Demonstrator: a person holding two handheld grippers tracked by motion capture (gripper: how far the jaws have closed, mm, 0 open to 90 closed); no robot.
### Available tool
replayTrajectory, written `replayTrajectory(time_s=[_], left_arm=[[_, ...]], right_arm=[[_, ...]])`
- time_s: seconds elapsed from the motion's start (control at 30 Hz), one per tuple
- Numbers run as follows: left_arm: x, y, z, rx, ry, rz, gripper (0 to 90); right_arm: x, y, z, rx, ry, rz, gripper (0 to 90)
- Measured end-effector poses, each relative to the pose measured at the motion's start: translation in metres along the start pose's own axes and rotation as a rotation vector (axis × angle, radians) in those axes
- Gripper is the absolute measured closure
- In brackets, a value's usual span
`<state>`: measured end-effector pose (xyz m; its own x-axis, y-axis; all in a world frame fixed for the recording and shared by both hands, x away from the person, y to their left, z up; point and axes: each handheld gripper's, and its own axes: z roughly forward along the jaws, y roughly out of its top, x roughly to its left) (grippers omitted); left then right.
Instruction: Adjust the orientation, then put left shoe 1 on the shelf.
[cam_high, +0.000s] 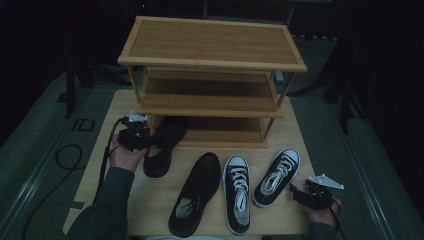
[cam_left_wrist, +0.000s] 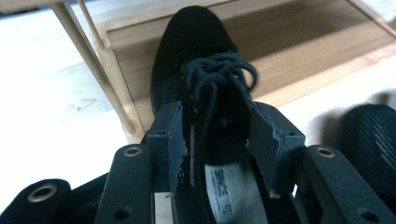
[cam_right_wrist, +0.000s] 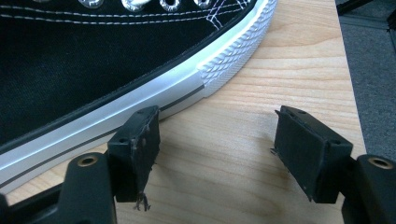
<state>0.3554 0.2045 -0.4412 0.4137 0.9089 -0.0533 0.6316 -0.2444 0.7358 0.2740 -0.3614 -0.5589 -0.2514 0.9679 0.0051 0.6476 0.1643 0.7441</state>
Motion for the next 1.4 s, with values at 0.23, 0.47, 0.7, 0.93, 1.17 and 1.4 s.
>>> replayTrajectory(time_s=[0.23,0.47,0.7,0.93,1.17,1.4], left_arm=[[0.001,-0.015,-0.025,-0.031,-0.042,0.028,53.7],[-0.003,-0.035,-0.040,-0.045,-0.086,0.062,53.2],[-0.014,-0.047,-0.053,-0.046,-0.096,0.094,61.0],[-0.016,-0.063,-0.059,-0.029,-0.106,0.096,85.4],[-0.013,-0.083,-0.053,0.014,-0.099,0.076,90.0],[-0.015,-0.099,-0.030,0.077,-0.104,0.073,90.0]], right_arm=[[0.000,0.000,0.000,0.000,0.000,-0.001,30.5],[0.000,0.000,0.000,0.001,0.000,-0.001,30.5],[0.000,0.000,0.000,0.001,0.000,-0.001,30.5],[0.001,-0.001,-0.001,0.002,0.006,-0.008,30.0],[0.001,-0.001,-0.001,0.002,0.006,-0.009,30.0],[0.001,-0.001,-0.001,0.002,0.009,-0.013,29.6]])
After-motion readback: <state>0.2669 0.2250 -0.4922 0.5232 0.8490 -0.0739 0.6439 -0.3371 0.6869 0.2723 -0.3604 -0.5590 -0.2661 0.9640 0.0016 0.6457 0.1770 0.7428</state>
